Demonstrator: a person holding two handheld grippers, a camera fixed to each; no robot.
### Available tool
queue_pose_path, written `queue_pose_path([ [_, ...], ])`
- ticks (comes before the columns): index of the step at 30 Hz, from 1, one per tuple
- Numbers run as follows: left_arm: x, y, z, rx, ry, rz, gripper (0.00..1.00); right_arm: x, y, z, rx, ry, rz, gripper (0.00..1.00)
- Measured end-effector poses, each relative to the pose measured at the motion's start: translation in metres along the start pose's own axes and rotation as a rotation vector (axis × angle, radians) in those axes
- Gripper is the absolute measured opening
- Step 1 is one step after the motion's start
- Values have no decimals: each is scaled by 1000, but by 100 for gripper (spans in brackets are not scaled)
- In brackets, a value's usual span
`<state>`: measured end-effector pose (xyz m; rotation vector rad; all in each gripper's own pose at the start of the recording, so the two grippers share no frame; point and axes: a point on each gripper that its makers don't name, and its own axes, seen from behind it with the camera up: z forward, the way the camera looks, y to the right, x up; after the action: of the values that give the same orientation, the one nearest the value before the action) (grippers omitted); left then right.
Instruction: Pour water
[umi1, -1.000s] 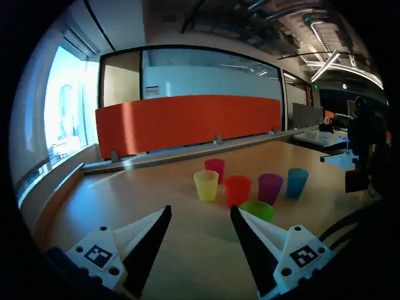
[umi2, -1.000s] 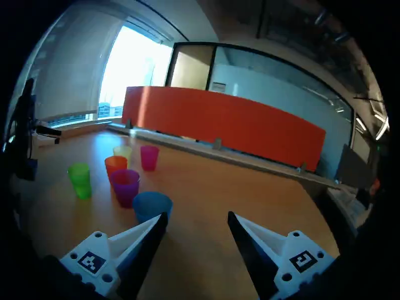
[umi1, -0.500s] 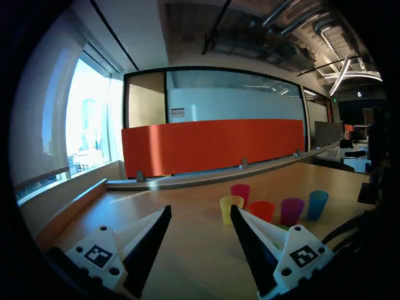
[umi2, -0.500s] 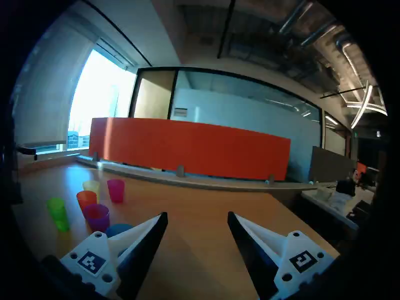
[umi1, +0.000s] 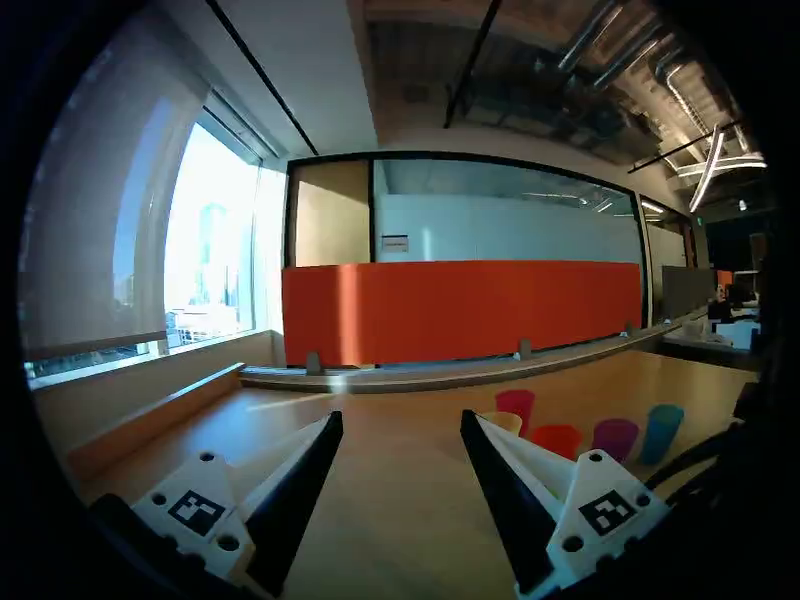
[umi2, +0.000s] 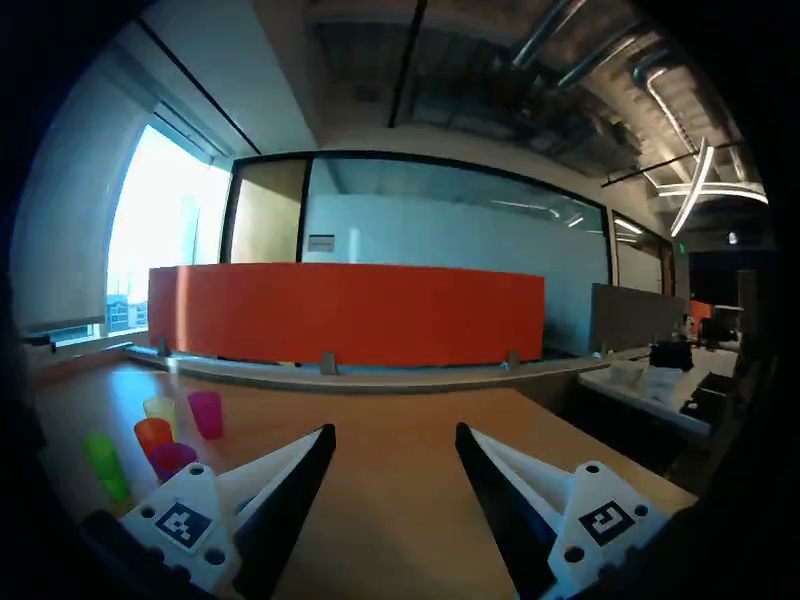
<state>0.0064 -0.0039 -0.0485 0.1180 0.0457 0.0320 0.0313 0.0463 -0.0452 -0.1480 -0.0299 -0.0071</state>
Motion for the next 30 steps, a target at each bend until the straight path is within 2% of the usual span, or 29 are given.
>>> queue_pose_path([
  [6,8,-7,0,43,33,7,87,1,-10,5,17,-14,10,93],
  [15,-7,-11,3,88,39,-18,87,22,-23,12,19,-11,11,97],
  [21,-18,-5,4,77,40,-22,87,31,-30,13,10,-12,-2,100],
  [30,-23,-10,15,83,68,-44,87,27,-34,14,-12,-26,14,100],
])
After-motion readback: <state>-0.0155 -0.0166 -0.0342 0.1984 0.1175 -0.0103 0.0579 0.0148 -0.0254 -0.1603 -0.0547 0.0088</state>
